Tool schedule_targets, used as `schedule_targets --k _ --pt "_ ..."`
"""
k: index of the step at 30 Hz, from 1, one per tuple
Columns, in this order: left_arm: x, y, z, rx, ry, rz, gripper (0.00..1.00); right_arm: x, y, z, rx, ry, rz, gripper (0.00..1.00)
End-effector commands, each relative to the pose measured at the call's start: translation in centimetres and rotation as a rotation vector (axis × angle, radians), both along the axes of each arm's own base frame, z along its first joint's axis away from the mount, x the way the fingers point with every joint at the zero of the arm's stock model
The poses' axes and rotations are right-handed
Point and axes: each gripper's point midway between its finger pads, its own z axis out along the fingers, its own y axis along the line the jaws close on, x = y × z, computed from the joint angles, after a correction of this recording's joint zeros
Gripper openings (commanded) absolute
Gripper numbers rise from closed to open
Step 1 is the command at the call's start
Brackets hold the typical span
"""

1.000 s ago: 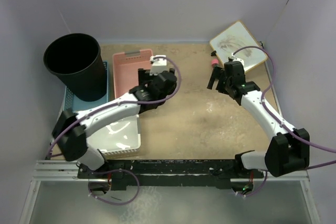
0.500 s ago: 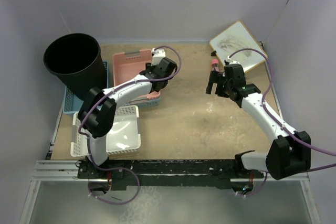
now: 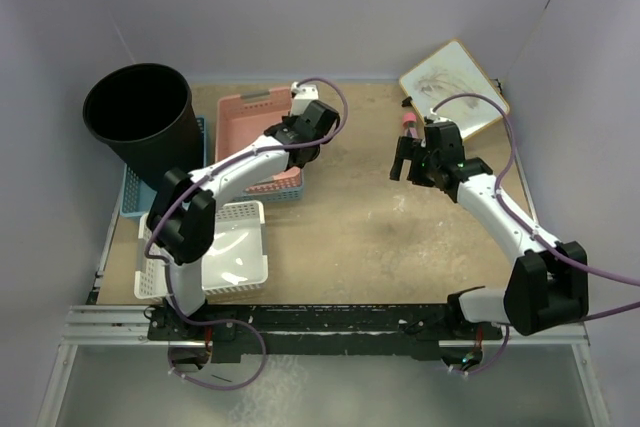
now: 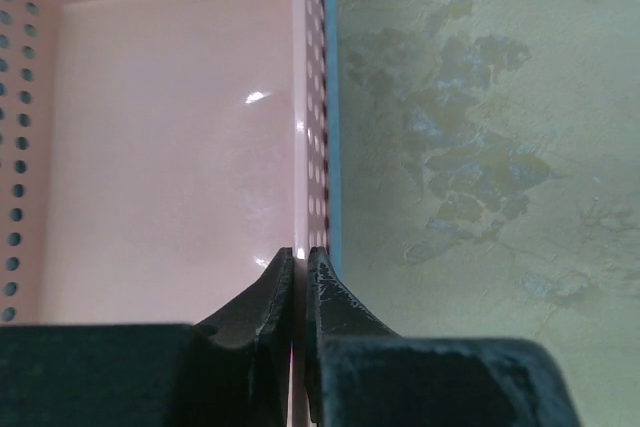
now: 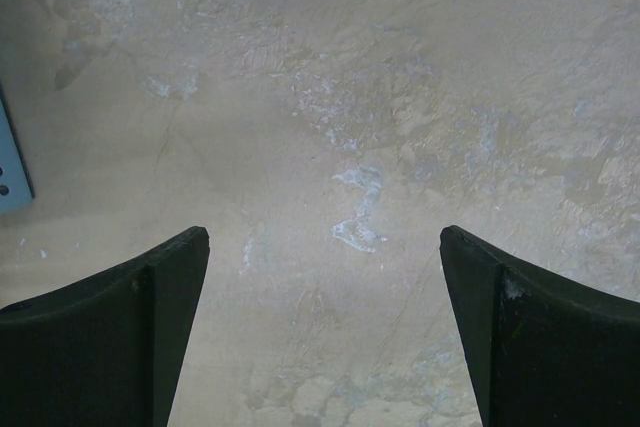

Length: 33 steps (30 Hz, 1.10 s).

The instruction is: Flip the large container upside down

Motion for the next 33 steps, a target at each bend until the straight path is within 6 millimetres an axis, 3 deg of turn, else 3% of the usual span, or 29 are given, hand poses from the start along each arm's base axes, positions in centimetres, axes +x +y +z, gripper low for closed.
schedule_targets --k 1,7,13,16,19,22,26,30,31,33 --pt "0.6 0.5 11.2 -0.061 -0.186 -0.014 0.0 1.2 0.7 1.9 0.028 -0.047 0.015 1.0" --pt "-1.1 0.9 17.8 -0.099 -0.251 -0.098 0.0 0.9 0.4 2.5 0.029 -0.069 -0.005 1.0" --pt "-3.8 -2.1 22.8 -0.194 -0.312 -0.235 0.0 0.6 -0.3 5.2 0.036 -0.14 -0.047 1.0" --pt "-5.2 -5.5 23.6 -0.271 -0.299 -0.338 0.0 0.1 -2.0 7.1 0.001 -0.181 -0.124 1.0" --pt "-6.5 -9.5 24.4 -0.391 -0.283 -0.459 0.0 -1.3 -5.5 9.5 -0.09 -0.215 -0.289 1.0" --pt "-7.7 -13.3 25.2 -0.564 -0.258 -0.582 0.0 -3.7 -9.6 12.2 -0.193 -0.271 -0.478 1.0" --pt "-9.0 -17.1 26.6 -0.796 -0.229 -0.674 0.0 -7.3 -13.3 15.9 -0.233 -0.396 -0.655 0.99" --pt "-10.2 -20.2 28.4 -1.064 -0.212 -0.742 0.0 -9.2 -15.2 19.5 -0.258 -0.521 -0.722 0.99" --pt "-10.6 -20.8 27.6 -1.145 -0.179 -0.742 0.0 -9.5 -15.5 20.3 -0.269 -0.537 -0.727 0.99" --pt "-11.5 -21.5 27.8 -1.322 -0.155 -0.748 0.0 -10.0 -16.0 21.4 -0.293 -0.545 -0.738 0.99"
